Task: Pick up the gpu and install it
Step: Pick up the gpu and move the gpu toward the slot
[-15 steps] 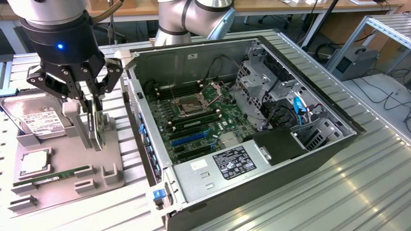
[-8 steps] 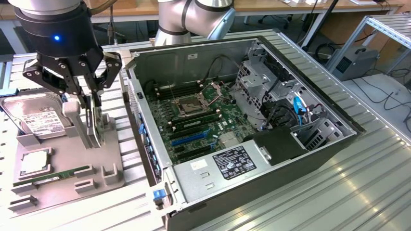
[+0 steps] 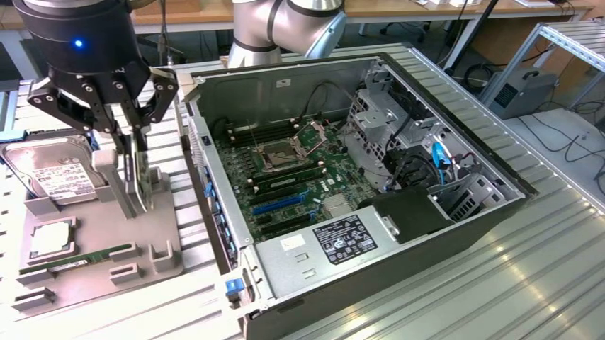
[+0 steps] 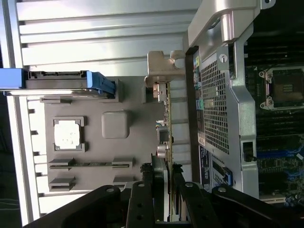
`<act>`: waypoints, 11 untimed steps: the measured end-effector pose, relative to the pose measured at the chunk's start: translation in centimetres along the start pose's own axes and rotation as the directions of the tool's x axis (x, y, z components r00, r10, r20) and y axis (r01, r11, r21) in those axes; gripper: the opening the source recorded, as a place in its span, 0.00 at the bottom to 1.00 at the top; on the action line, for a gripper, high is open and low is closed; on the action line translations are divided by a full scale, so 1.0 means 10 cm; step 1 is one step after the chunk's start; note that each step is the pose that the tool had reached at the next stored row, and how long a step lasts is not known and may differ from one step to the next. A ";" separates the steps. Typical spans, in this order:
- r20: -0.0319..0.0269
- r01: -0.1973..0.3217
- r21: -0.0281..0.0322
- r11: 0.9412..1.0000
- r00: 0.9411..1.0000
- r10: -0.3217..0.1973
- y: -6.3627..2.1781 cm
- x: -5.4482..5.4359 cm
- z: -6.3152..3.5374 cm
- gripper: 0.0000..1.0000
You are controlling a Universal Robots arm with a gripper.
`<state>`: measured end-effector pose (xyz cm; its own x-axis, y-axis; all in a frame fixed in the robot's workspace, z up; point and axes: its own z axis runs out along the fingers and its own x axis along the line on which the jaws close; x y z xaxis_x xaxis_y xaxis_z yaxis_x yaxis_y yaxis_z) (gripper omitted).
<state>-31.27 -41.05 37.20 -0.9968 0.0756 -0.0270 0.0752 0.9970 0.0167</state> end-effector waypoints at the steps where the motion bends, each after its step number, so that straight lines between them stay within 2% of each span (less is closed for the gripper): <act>1: 0.000 0.000 0.000 1.000 1.000 0.000 0.000 0.00 -0.012 0.27; 11: 0.000 0.000 0.000 1.000 1.000 0.000 0.002 0.00 -0.124 0.27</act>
<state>-31.26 -41.05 38.44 -0.9968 0.0756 -0.0270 0.0751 0.9970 0.0166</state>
